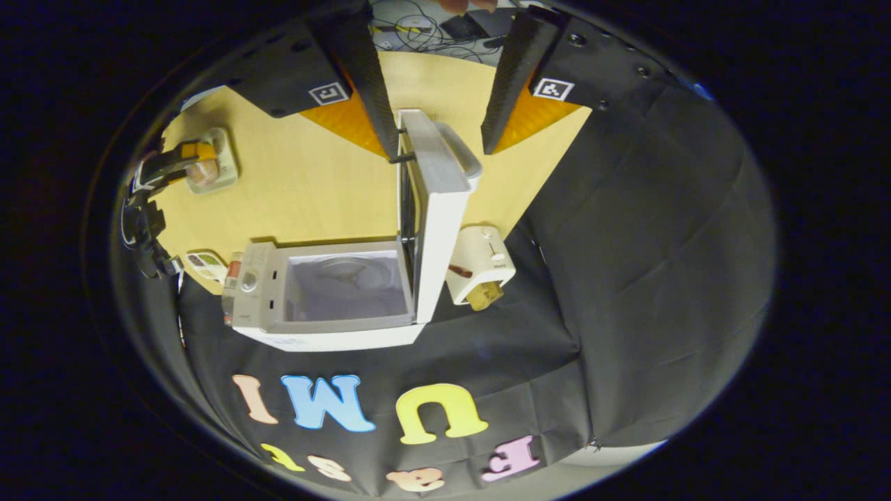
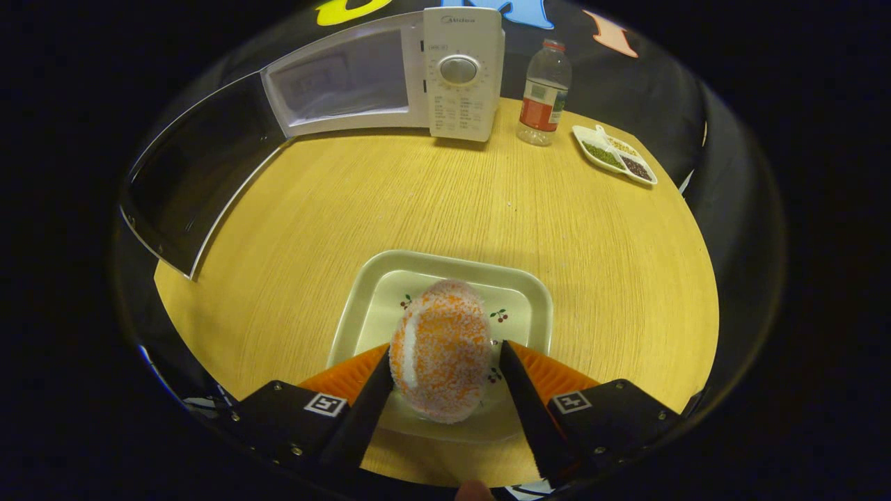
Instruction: Open the microwave oven with the left hand, put the food in, and close the microwave oven.
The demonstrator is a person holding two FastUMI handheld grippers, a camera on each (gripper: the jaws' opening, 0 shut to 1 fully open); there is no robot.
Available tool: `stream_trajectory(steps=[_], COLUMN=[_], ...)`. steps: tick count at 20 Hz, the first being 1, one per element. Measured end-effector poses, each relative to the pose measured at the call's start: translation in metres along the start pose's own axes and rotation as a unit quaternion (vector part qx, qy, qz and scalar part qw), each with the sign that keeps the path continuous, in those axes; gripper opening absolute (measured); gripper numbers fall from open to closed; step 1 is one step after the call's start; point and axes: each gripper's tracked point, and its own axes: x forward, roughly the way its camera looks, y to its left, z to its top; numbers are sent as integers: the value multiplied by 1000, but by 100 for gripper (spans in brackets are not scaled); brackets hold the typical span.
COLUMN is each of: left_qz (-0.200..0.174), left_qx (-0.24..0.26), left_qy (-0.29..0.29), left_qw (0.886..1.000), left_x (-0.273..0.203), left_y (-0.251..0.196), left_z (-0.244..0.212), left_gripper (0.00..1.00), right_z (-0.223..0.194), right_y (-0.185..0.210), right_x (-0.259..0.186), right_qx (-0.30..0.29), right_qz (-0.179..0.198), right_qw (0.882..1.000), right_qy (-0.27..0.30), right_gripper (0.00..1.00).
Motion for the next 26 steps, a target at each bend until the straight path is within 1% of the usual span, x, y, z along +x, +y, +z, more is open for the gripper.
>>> stream_trajectory(steps=[1,2,3,4,5,6,7,8,10,14,15,16,17,18,19,20,21,22,24,25,26], left_qz=[3,2,1,2,3,3,0,-2,-10,-36,-43,-51,-61,-72,-82,-88,-93,-98,-102,-99,-99], left_qx=[-4,-9,-11,-12,-13,-16,-20,-25,-32,-23,-22,-23,-26,-35,-46,-57,-67,-76,-89,-94,-99], left_qy=[-2,-1,-2,-3,-8,-14,-20,-27,-42,-61,-72,-81,-86,-91,-95,-99,-102,-104,-109,-111,-113], left_qw=[1000,1000,1000,1000,1000,1000,1000,999,999,997,996,995,994,993,991,990,988,987,985,984,984], left_x=[-5,-9,-13,-17,-22,-28,-33,-36,-45,-52,-56,-56,-56,-56,-57,-58,-59,-62,-64,-65,-66], left_y=[-9,-19,-28,-34,-37,-38,-39,-40,-37,-26,-21,-18,-16,-13,-10,-4,0,7,20,28,36], left_z=[1,2,3,4,8,11,14,17,20,18,20,21,19,18,17,18,17,18,20,21,23], left_gripper=[87,84,80,85,82,86,86,86,86,86,86,90,85,85,90,85,85,81,81,90,89], right_z=[2,2,3,3,3,5,6,10,22,46,53,61,70,80,90,100,109,117,134,142,151], right_y=[1,2,2,4,2,-1,-1,-1,-3,12,21,30,40,51,62,73,85,96,116,124,132], right_x=[2,-2,1,5,2,2,-2,-5,-18,-51,-59,-68,-75,-82,-88,-92,-95,-97,-96,-93,-89], right_qx=[-4,-13,-18,-19,-16,-10,1,8,12,22,32,45,57,69,78,86,91,97,106,112,119], right_qz=[4,2,8,7,11,9,13,17,14,8,9,12,17,22,27,33,38,45,57,60,64], right_qw=[1000,1000,1000,1000,1000,1000,1000,1000,1000,998,997,996,995,993,991,989,988,986,983,982,980], right_qy=[-7,-7,-8,-8,-3,-2,-2,-3,-20,-53,-62,-72,-82,-93,-103,-113,-122,-128,-138,-141,-143], right_gripper=[86,85,76,75,70,69,61,60,60,60,60,60,60,60,60,60,60,60,60,60,60])
